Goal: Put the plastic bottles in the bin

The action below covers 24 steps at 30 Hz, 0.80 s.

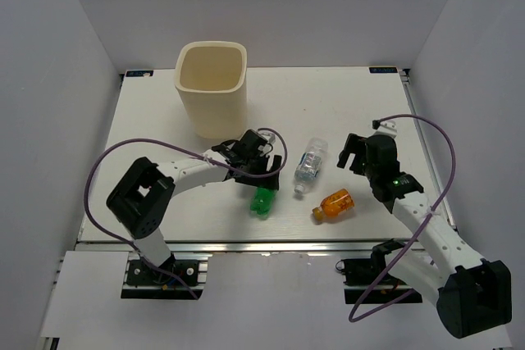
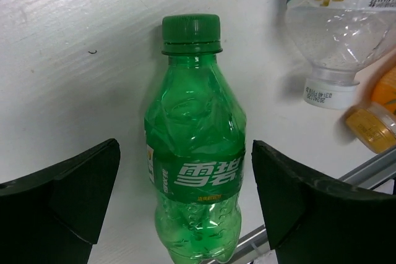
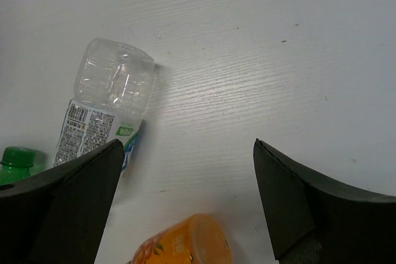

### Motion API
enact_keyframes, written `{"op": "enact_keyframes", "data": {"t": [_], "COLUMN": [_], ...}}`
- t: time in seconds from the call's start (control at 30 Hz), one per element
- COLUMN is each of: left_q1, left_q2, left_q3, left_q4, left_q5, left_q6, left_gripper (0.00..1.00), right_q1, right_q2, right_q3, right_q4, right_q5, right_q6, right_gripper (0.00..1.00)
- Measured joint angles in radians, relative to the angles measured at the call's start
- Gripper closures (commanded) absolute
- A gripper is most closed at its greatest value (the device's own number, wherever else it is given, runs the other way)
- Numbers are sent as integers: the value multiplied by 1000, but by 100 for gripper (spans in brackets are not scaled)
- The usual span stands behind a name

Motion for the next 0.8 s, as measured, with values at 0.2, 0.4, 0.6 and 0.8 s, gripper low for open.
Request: {"op": "enact_keyframes", "data": {"t": [0.2, 0.4, 0.6, 0.8], "left_q1": [-8, -10, -10, -10], "left_q2": [23, 23, -29, -172], "left_q3": [1, 30, 132, 289], "left_q4": [8, -23, -71, -52], "left_q5": [17, -48, -191, -285], "left_q6": [3, 7, 25, 105], "left_gripper": [50, 73, 83, 79], "right_q1": [-5, -6, -6, -6], "right_q2": [-10, -10, -10, -10], "right_q3": [-5, -8, -27, -28], "right_q4": [-29, -23, -13, 19], "right_q5": [18, 24, 20, 3], "right_q6": [5, -1, -8, -31], "right_gripper": [11, 11, 11, 11]}}
